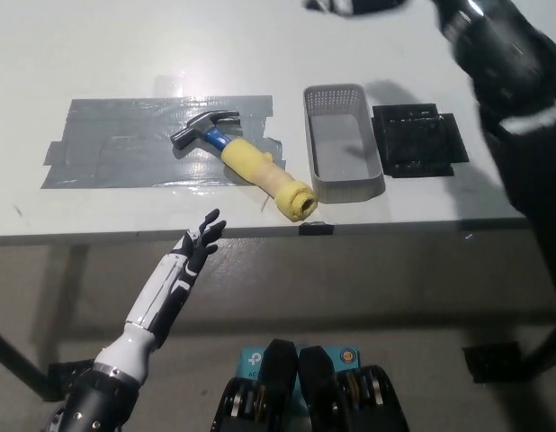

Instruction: The robot picks the hammer placed on top of the gray container with right hand and places it on the grey area of the desk

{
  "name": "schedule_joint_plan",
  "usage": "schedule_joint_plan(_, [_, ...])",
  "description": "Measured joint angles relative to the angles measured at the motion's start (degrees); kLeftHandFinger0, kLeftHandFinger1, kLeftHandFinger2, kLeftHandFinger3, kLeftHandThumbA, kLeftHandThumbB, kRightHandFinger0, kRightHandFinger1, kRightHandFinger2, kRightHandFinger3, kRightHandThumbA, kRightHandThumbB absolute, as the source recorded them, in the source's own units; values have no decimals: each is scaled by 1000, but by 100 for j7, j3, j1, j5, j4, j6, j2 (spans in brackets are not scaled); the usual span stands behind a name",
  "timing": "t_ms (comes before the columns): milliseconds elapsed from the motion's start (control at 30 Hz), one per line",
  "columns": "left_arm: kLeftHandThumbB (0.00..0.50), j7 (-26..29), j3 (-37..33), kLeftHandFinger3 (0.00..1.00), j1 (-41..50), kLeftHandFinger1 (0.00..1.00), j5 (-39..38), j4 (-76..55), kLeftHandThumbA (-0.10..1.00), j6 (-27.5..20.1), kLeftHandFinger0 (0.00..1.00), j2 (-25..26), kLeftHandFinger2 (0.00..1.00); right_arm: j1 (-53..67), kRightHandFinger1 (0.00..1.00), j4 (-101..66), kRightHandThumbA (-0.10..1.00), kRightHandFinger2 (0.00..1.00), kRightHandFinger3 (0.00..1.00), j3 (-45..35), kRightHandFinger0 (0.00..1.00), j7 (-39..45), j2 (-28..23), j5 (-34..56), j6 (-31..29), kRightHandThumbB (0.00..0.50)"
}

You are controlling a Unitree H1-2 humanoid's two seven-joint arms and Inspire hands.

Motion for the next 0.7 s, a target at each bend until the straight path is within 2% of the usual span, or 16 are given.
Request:
schedule_joint_plan(33, [194,0,1,1000,-12,1000,0,8,1000,0,1000,0,1000,140,1000,-159,1000,1000,1000,-30,1000,16,-56,23,28,344])
schedule_joint_plan(133, [177,0,5,1000,-36,1000,1,23,1000,0,1000,-1,1000,731,1000,-721,975,1000,1000,-170,1000,42,-253,109,131,359])
schedule_joint_plan(200, [183,0,6,1000,-36,1000,1,28,1000,0,1000,-1,1000,1126,1000,-1080,937,1000,1000,-265,1000,50,-355,192,210,345])
schedule_joint_plan(300, [189,0,8,1000,-35,1000,1,36,1000,1,1000,-1,1000,1705,1000,-1631,940,1000,1000,-390,1000,50,-446,313,291,345])
schedule_joint_plan(333, [200,0,8,1000,-35,1000,1,37,1000,1,1000,-1,1000,1835,1000,-1758,986,1000,1000,-423,1000,49,-454,341,308,334])
schedule_joint_plan(433, [195,0,11,1000,-31,1000,0,40,1000,1,1000,-2,1000,2523,1000,-2409,997,1000,1000,-551,1000,48,-451,482,380,330])
schedule_joint_plan(500, [198,1,16,1000,-21,1000,0,40,1000,0,1000,-2,1000,2974,1000,-2807,1000,1000,1000,-601,1000,45,-421,585,396,290])
schedule_joint_plan(600, [202,3,37,1000,3,1000,-1,40,1000,-1,1000,-2,1000,3565,1000,-3318,1000,1000,1000,-642,1000,29,-341,739,394,261])
schedule_joint_plan(667, [203,15,86,1000,57,1000,-5,37,1000,-11,1000,-12,1000,4253,1000,-3883,1000,1000,1000,-729,1000,-19,-87,961,314,210])
schedule_joint_plan(700, [200,30,137,1000,112,1000,-8,27,1000,-24,1000,-29,1000,4571,1000,-4041,1000,1000,1000,-791,1000,-80,95,1073,207,204])
